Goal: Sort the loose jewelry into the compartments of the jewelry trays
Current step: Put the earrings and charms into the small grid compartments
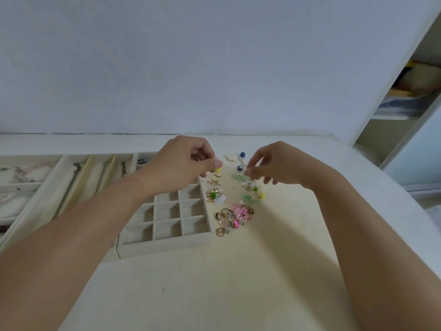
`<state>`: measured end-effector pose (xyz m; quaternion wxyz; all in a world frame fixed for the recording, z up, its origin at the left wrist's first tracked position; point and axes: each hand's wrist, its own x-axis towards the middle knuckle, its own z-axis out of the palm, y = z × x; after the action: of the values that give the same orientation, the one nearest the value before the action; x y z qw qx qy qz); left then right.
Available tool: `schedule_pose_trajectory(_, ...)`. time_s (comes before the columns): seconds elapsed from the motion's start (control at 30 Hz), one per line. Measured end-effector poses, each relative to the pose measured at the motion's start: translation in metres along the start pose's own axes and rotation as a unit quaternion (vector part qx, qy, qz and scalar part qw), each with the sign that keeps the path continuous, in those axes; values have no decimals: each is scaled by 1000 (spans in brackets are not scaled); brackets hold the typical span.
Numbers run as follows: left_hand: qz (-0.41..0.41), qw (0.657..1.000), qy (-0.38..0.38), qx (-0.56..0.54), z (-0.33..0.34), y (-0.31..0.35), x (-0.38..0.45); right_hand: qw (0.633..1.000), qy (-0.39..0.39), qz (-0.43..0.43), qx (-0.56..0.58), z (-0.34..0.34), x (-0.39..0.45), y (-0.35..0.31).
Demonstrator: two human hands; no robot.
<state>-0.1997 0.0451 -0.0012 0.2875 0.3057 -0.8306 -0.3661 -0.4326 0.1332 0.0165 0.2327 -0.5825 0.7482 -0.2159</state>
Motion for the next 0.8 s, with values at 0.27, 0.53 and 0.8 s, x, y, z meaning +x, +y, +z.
schedule_pose_trajectory(0.27,-39,999,-25,-12,0,-4,0,987,-81,50,-126,1,2,12)
schedule_pose_trajectory(0.53,-40,998,-38,-17,-13,-1,1,993,-37,25,-113,-5,2,14)
schedule_pose_trajectory(0.8,-65,996,47,-38,-75,-8,-15,991,-10,-121,56,26,12,-66)
